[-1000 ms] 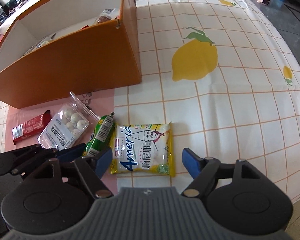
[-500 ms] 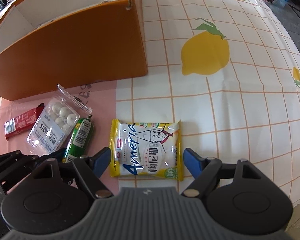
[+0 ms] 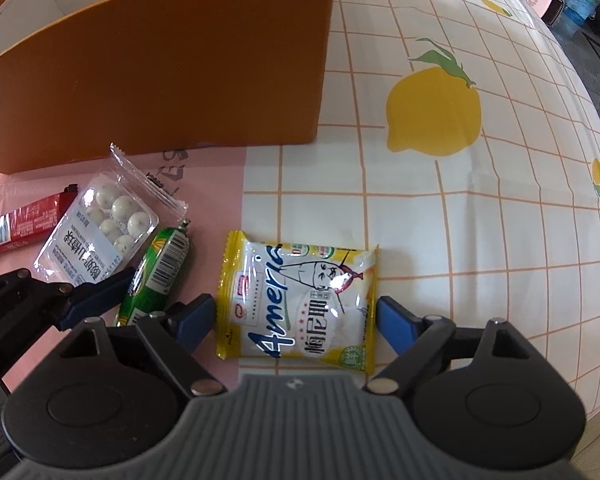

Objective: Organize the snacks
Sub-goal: 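Grasp the green sausage stick with the left tool while the right tool grasps the yellow Ameria bag, then lift both held snacks and carry them toward the orange box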

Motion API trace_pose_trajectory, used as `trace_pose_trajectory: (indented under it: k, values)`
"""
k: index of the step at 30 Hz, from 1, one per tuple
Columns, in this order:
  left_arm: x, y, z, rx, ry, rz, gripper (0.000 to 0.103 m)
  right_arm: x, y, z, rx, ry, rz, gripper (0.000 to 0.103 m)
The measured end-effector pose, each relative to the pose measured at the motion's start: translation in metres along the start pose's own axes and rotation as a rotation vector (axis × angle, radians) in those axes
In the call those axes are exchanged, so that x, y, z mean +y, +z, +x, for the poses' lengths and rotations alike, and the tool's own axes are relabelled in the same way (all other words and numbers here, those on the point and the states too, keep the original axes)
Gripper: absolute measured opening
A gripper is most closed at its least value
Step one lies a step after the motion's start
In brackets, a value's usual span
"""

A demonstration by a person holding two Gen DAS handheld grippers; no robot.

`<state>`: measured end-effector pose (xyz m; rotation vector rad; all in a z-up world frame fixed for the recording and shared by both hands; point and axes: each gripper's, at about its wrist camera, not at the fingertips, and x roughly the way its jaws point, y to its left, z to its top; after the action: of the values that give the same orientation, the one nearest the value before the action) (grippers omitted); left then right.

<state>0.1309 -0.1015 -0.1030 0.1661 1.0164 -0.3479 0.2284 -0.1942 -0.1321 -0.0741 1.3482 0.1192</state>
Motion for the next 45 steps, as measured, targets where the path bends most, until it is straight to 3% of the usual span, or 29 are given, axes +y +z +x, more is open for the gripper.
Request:
trace_pose_trajectory:
  k: [3, 11, 20, 30, 38, 45]
  values:
    - [0.001, -0.001, -0.001, -0.008, -0.007, -0.005, 0.026, 0.000, -0.003, -0.004, -0.016, 0.003, -0.006, 0.078]
    - [0.003, -0.005, -0.006, -0.030, -0.012, -0.034, 0.025, -0.003, -0.015, -0.016, -0.059, 0.003, 0.003, 0.055]
    - [0.006, -0.008, -0.027, -0.069, -0.014, -0.070, 0.025, -0.012, -0.027, -0.036, -0.143, 0.032, 0.038, 0.054]
    - [0.023, -0.014, -0.065, -0.137, 0.007, -0.128, 0.025, -0.022, -0.050, -0.078, -0.378, 0.041, 0.119, 0.054]
    - [0.046, -0.019, -0.099, -0.232, 0.014, -0.190, 0.025, -0.002, -0.085, -0.112, -0.542, 0.042, 0.100, 0.054]
    - [0.064, -0.013, -0.118, -0.294, 0.025, -0.234, 0.025, 0.021, -0.098, -0.127, -0.597, 0.052, 0.046, 0.054]
